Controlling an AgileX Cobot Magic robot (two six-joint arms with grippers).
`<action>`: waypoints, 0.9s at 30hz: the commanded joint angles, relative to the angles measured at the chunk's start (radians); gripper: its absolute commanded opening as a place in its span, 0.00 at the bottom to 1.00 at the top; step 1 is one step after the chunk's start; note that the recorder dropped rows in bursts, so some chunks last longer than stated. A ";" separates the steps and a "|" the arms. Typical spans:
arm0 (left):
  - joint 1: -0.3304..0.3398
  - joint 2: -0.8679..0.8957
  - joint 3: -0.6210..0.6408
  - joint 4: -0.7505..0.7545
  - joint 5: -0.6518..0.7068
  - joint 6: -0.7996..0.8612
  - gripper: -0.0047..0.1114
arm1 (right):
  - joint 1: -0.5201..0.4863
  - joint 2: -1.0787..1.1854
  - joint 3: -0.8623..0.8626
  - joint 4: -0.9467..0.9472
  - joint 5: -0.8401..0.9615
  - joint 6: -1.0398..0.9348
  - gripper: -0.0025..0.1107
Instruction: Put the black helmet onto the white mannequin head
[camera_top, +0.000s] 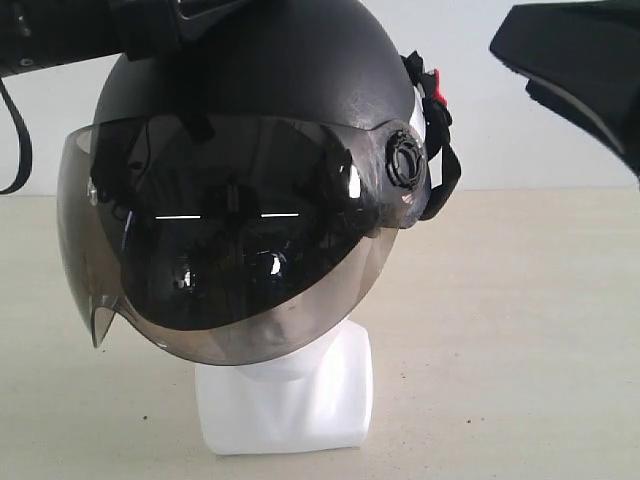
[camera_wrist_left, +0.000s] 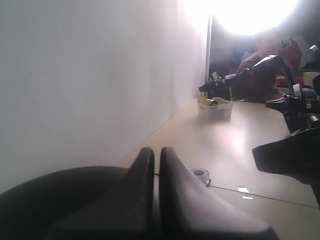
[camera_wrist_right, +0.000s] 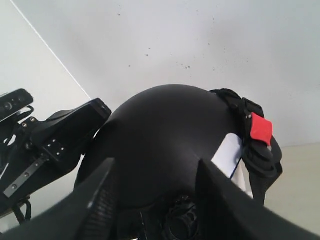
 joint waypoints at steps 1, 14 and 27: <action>-0.029 0.041 0.032 0.122 0.060 -0.056 0.08 | 0.001 -0.050 -0.005 0.080 0.005 -0.118 0.37; -0.063 0.014 0.032 0.097 0.092 -0.072 0.08 | -0.078 -0.068 -0.005 0.306 0.071 -0.462 0.02; -0.061 -0.080 0.020 0.105 0.229 -0.072 0.08 | -0.501 0.116 -0.019 0.444 0.460 -0.543 0.50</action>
